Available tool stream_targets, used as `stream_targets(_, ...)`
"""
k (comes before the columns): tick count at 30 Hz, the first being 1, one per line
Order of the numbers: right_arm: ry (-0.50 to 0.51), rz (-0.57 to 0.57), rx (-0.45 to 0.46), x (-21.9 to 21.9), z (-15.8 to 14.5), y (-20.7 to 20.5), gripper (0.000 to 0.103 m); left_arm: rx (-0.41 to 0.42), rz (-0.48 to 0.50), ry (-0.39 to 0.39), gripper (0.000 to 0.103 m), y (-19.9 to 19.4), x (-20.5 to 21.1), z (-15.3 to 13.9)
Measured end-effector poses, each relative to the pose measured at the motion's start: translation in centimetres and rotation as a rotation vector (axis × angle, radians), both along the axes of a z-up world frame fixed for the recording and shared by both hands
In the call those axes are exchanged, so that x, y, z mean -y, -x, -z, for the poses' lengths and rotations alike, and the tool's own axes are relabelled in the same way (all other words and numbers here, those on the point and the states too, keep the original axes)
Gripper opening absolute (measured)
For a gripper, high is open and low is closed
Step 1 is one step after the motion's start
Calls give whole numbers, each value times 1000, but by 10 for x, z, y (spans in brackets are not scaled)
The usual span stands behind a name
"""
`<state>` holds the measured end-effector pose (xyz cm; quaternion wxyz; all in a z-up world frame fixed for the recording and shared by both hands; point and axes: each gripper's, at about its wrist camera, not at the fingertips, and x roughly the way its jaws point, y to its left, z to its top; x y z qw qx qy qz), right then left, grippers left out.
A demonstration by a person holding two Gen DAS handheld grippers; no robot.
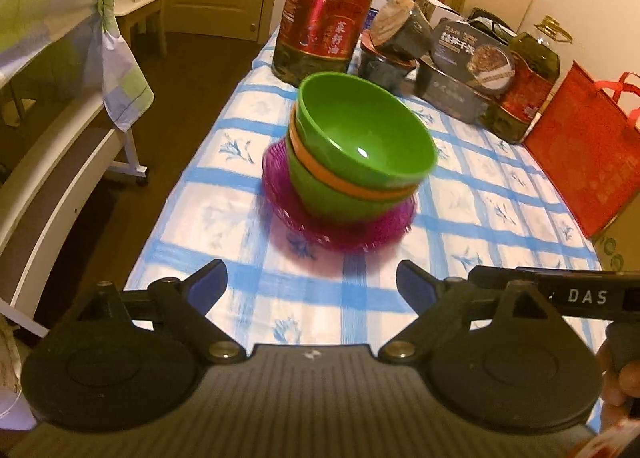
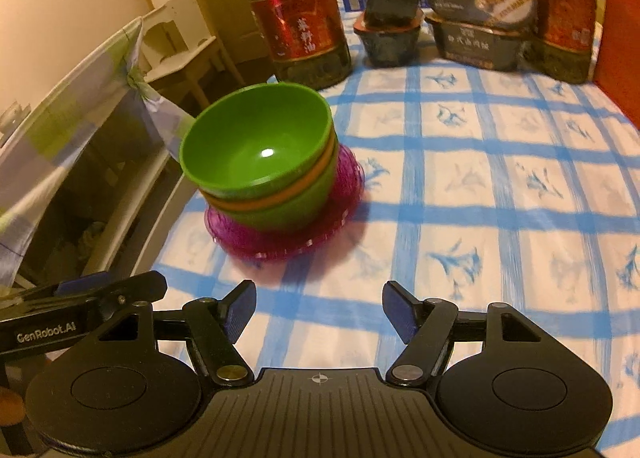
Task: Organize plates and bowls
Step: 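Withdraw both tools away from the stacked dishes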
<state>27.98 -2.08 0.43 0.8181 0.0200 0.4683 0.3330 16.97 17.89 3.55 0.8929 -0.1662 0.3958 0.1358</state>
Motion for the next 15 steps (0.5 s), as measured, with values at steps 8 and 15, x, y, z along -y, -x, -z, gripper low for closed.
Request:
stream_targets(8,36,-8,44,14,3,31,70,-40,20,-52,91,23,22,0)
stream_targets(15,24,10,44,27,3,54,70,-31,5,-17,91,45,29,1)
